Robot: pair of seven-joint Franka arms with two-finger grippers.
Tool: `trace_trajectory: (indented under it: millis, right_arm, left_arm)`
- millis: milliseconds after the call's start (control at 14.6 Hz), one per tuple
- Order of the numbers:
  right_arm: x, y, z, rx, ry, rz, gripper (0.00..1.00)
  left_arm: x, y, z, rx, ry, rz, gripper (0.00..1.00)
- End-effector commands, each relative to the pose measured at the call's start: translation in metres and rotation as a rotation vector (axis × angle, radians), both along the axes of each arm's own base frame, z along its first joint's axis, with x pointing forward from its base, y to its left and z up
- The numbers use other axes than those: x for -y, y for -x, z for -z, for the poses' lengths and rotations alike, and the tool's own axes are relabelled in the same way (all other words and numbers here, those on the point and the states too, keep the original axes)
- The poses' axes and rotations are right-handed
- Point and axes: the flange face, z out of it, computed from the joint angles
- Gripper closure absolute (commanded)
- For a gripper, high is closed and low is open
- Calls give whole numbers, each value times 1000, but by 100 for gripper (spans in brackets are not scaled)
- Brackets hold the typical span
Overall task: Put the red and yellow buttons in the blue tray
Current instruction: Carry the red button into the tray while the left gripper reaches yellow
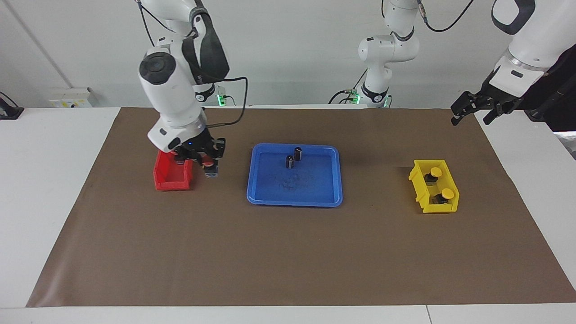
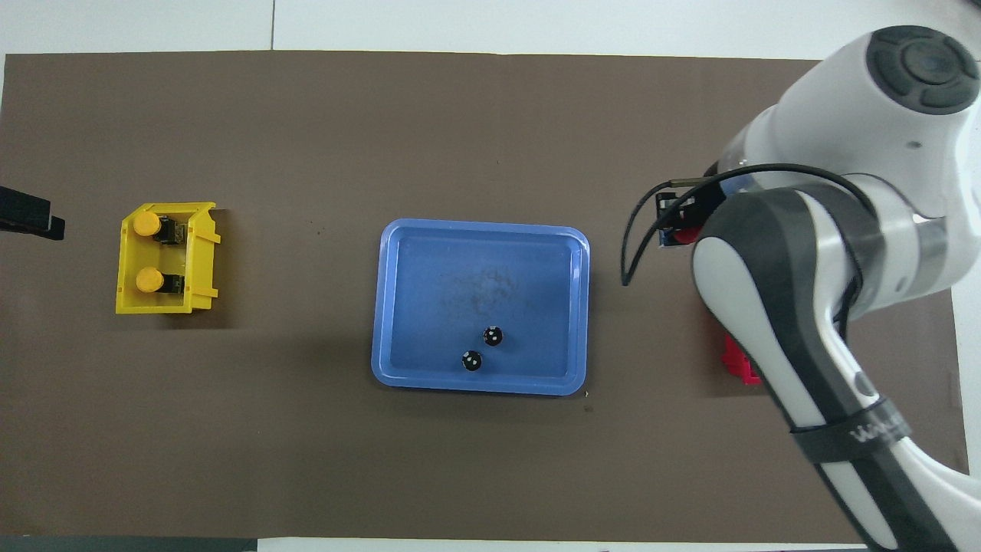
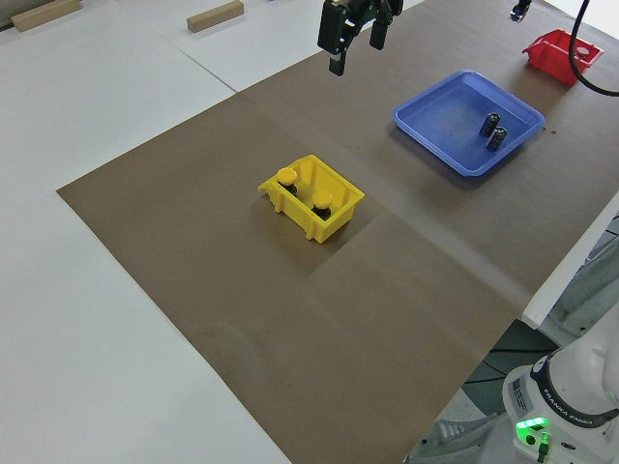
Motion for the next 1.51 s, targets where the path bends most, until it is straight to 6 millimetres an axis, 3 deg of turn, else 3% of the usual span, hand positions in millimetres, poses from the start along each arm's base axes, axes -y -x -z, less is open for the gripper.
trace_trajectory:
  millis: [0, 137, 205, 411, 548, 684, 1027, 1163, 1232, 1437]
  right_arm:
    - [-88, -26, 35, -1, -2, 80, 69]
    - [-147, -31, 73, 18, 2, 111, 70]
    - [-163, -31, 79, 57, -22, 124, 70]
    - [-168, -22, 104, 44, -13, 144, 70]
    - [-182, -7, 115, 42, -12, 156, 70]
    - [-179, -2, 124, 42, -13, 167, 70]
    - [-184, 16, 126, -17, 28, 144, 70]
    - [-182, 20, 130, -29, 38, 144, 70]
    - [-180, 23, 133, -36, 43, 143, 70]
    - [-176, 28, 141, -38, 46, 146, 66]
  left_arm:
    - [-1, 7, 2, -19, -7, 4, 0]
    - [-2, 5, 1, -9, -7, 1, 0]
    - [-2, 5, 1, -6, -7, -1, 0]
    - [-2, 5, 2, -9, -9, 9, 0]
    - [-3, 5, 2, -7, -13, 10, 0]
    - [-1, 5, 2, -6, -15, 10, 0]
    - [-3, 6, 7, 10, -15, 4, 0]
    - [-3, 9, 26, 74, -14, 4, 0]
    - [-5, 12, 46, 95, -14, 2, 0]
    - [-8, -2, 94, 103, -18, -1, 1]
